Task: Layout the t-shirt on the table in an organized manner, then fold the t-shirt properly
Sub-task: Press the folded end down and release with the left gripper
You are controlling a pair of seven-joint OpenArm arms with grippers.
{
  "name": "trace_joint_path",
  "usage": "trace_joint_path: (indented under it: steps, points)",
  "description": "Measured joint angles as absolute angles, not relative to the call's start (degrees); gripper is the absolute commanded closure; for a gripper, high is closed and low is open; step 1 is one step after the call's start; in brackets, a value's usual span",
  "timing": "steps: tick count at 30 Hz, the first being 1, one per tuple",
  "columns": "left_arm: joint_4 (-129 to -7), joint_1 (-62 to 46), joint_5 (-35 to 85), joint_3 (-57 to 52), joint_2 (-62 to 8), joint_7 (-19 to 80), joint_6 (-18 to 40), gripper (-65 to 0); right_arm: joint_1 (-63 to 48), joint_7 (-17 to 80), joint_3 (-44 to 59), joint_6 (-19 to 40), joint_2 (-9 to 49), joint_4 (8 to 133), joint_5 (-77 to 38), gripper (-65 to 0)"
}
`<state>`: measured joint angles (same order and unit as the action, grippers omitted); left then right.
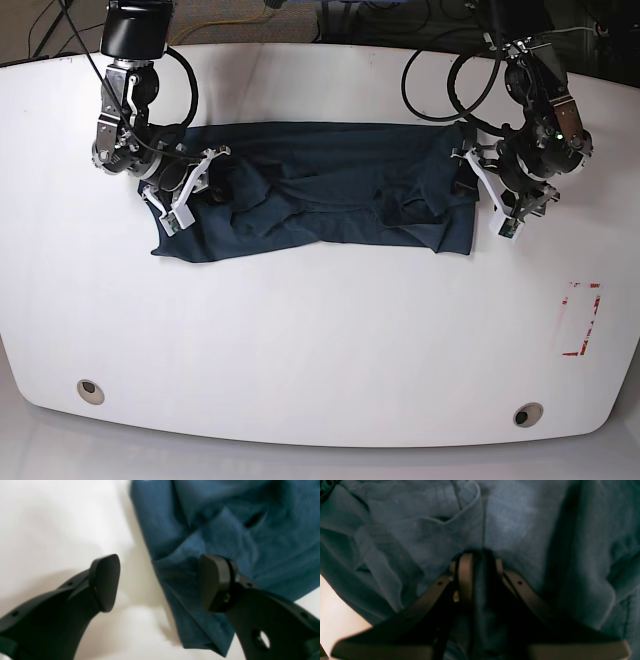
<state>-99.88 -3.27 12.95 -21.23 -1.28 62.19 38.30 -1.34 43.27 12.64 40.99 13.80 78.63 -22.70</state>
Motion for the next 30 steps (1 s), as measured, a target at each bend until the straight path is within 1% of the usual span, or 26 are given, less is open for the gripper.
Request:
trace_joint_path:
  steps: [4, 7, 9, 15, 20, 22, 25, 30]
  points:
    - [-98.0, -1.9, 13.0, -21.3, -1.3, 62.3, 38.4, -44.9, -1.3, 43.3, 12.6, 41.0, 13.8, 78.6, -22.7, -11.7]
    - [-98.0, -1.6, 13.1, -21.3, -1.3, 61.9, 38.4, -39.9, -1.3, 43.3, 12.6, 41.0, 13.8, 78.6, -22.7, -11.7]
    - [-98.0, -1.7, 13.1, -21.3, -1.3, 61.9, 38.5, -34.3, -1.3, 43.3, 12.6, 41.0, 13.8, 78.6, -22.7, -11.7]
    - [-98.0, -2.1, 13.1, -20.8, -1.1, 62.2, 38.6, -14.9, -1.3, 43.3, 12.6, 41.0, 13.8, 78.6, -22.7, -11.7]
    - [-98.0, -2.0, 13.0, -18.3, -1.6, 62.1, 39.9, -3.2, -1.3, 43.3, 12.6, 41.0, 13.8, 78.6, -22.7, -11.7]
    - [-98.0, -2.0, 13.3, -17.7, -1.3, 62.1, 39.9, -1.7, -1.3, 43.3, 12.6, 41.0, 13.8, 78.6, -22.7, -11.7]
    - [-98.1, -2.0, 13.4, -17.7, -1.3, 62.7, 39.9, -1.4, -1.3, 43.3, 12.6, 41.0, 13.8, 78.6, -22.7, -11.7]
    - [-100.6, -2.2, 12.9, -17.7, -1.5, 66.5, 39.9, -1.4, -1.3, 43.3, 12.6, 41.0, 13.8, 78.6, -22.7, -11.7]
